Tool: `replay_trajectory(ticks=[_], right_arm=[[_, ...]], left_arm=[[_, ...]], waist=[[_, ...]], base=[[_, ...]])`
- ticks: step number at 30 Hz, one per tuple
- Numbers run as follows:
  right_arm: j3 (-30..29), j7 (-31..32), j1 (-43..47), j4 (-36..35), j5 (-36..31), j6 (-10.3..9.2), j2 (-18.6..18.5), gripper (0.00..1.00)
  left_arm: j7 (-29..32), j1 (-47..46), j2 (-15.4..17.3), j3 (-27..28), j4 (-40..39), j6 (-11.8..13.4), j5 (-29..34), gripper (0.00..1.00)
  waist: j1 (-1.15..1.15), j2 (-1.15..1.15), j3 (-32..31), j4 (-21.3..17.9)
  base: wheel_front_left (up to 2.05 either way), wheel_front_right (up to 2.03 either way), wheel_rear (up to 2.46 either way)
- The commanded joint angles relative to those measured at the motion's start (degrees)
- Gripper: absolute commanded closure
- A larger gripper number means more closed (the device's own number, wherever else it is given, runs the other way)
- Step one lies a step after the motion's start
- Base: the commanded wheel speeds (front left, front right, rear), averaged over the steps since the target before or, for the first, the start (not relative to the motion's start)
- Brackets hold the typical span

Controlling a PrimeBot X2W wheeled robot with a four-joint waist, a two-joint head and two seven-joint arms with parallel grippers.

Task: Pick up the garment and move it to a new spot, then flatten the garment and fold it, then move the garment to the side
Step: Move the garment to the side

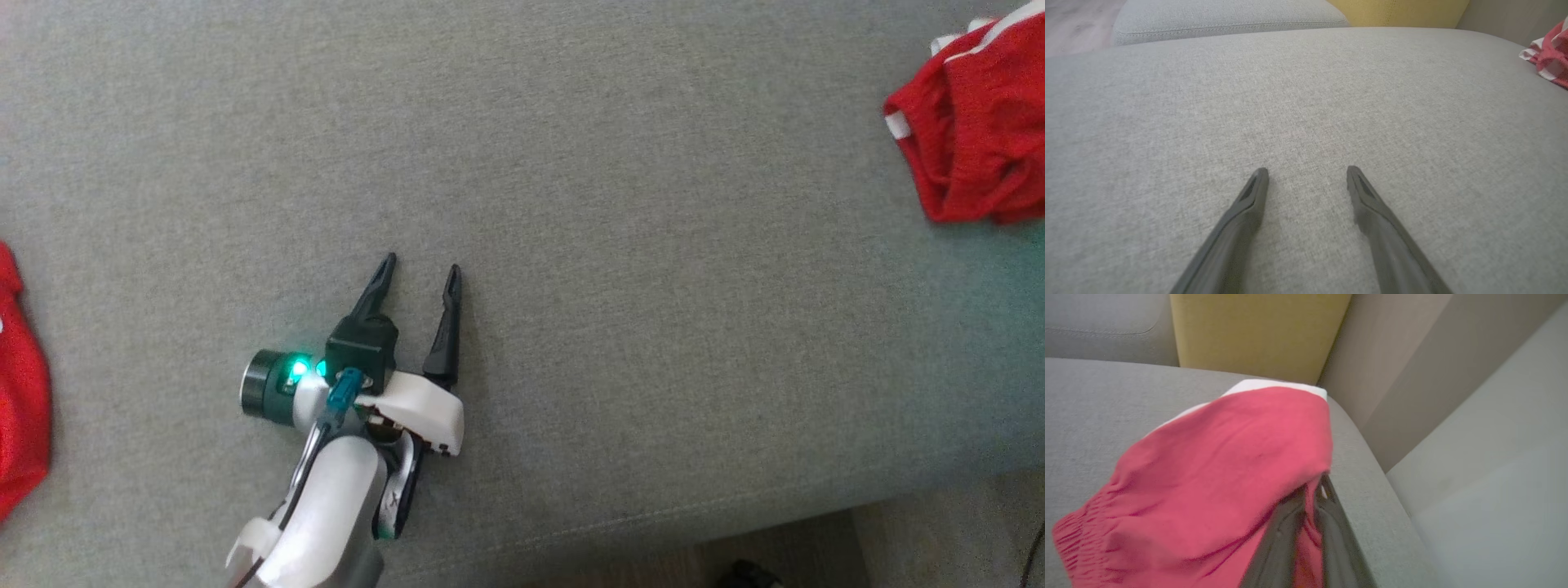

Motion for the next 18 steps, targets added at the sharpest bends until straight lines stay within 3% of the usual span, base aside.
replay_trajectory(ticks=[1, 10, 18], right_arm=[[-0.74, -1.19, -0.97, -0.72, -0.53, 0.37, -2.43, 0.0], [-6.92, -3.23, -1.89, -3.95, -5.4, 0.37, -0.76, 0.0], [-9.76, -3.3, 6.42, -22.31, -5.06, 0.37, 11.67, 0.0]], left_arm=[[-0.27, -1.15, 0.4, 1.65, -0.88, 0.59, 0.32, 0.0], [-0.27, -1.25, 0.4, 2.12, -0.84, 0.96, 0.27, 0.0], [-0.27, 0.52, 0.4, 3.38, -1.81, 1.75, -0.72, 0.0]], waist=[[-0.01, 0.0, -0.08, -0.32], [-0.01, 0.0, -1.82, -0.55], [-0.01, 0.0, -5.78, 0.91]], base=[[0.0, 0.0, 0.0], [0.0, 0.0, 0.0], [0.0, 0.0, 0.0]])
